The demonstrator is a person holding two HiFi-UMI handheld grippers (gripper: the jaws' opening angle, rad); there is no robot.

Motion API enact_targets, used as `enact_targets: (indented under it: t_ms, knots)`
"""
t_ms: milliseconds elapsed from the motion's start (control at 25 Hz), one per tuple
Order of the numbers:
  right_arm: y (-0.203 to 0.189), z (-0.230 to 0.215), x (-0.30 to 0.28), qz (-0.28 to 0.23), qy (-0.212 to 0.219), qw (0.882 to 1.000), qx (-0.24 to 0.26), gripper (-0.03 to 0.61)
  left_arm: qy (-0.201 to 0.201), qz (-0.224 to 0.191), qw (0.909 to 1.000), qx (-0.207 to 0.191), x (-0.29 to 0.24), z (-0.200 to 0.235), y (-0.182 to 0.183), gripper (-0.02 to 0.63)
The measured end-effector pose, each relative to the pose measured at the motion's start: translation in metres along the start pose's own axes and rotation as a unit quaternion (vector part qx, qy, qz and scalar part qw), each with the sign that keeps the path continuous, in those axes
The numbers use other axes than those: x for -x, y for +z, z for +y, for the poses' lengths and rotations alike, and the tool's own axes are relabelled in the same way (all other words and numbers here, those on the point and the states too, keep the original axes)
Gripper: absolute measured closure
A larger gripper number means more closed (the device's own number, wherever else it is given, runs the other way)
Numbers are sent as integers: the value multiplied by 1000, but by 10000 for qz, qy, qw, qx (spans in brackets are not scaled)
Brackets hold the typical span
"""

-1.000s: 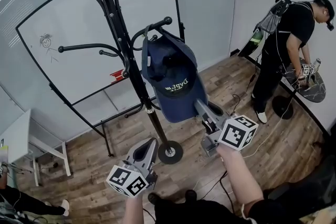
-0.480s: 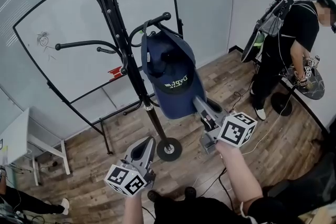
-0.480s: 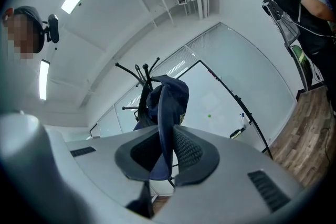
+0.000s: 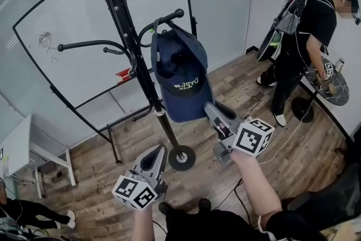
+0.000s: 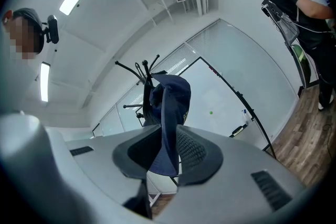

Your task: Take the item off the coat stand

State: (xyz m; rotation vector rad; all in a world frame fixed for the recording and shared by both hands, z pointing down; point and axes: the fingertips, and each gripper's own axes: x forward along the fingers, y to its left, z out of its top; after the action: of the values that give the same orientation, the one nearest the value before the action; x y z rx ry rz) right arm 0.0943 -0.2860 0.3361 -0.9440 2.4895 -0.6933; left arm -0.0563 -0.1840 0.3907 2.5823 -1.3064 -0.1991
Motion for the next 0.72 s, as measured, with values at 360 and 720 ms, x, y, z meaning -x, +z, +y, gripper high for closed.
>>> enact_targets:
  t_ms: [360,720]
  knots:
    - [-2,0,2,2,15,10000,-98,491,19,-22,10000,-17,2,0,0,600]
    - [-8,4,1,49,86,9999,-123,491,10,-37,10000,-10,2,0,0,598]
